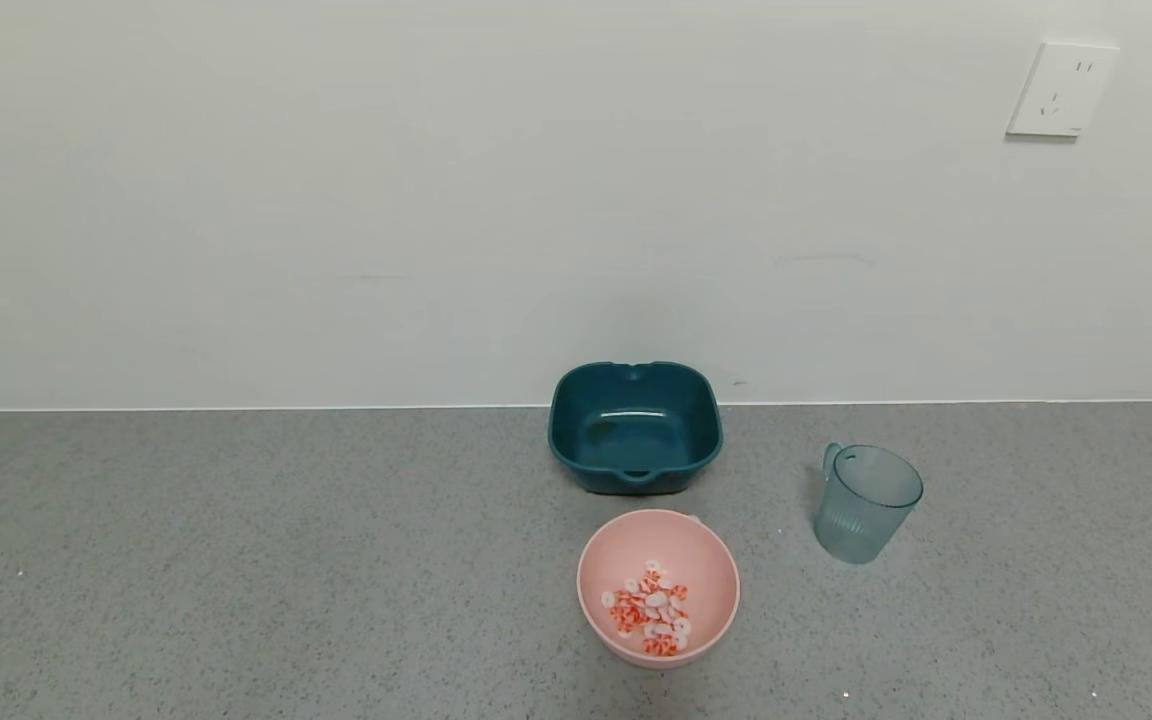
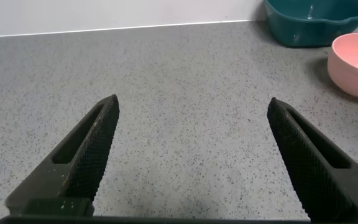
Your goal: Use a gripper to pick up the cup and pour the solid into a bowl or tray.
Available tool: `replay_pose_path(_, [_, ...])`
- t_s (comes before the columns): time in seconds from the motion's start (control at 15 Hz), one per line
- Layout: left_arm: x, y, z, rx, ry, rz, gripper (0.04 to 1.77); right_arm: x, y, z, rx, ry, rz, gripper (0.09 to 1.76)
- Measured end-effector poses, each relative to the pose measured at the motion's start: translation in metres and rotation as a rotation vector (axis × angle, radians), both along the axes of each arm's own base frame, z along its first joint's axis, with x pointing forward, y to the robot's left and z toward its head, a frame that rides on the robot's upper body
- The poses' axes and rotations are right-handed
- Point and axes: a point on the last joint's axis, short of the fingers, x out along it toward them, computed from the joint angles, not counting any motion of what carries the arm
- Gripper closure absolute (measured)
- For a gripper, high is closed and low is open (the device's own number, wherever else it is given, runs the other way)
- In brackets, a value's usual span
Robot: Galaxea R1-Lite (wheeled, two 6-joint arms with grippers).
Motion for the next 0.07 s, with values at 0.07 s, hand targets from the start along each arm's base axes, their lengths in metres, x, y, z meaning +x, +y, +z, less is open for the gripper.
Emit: replay_pose_path(0.07, [0.0,0.0,0.0,0.0,0.0,0.0,0.09,0.0,0.0,-0.0007,-0.003,0.005,0.0,0.15])
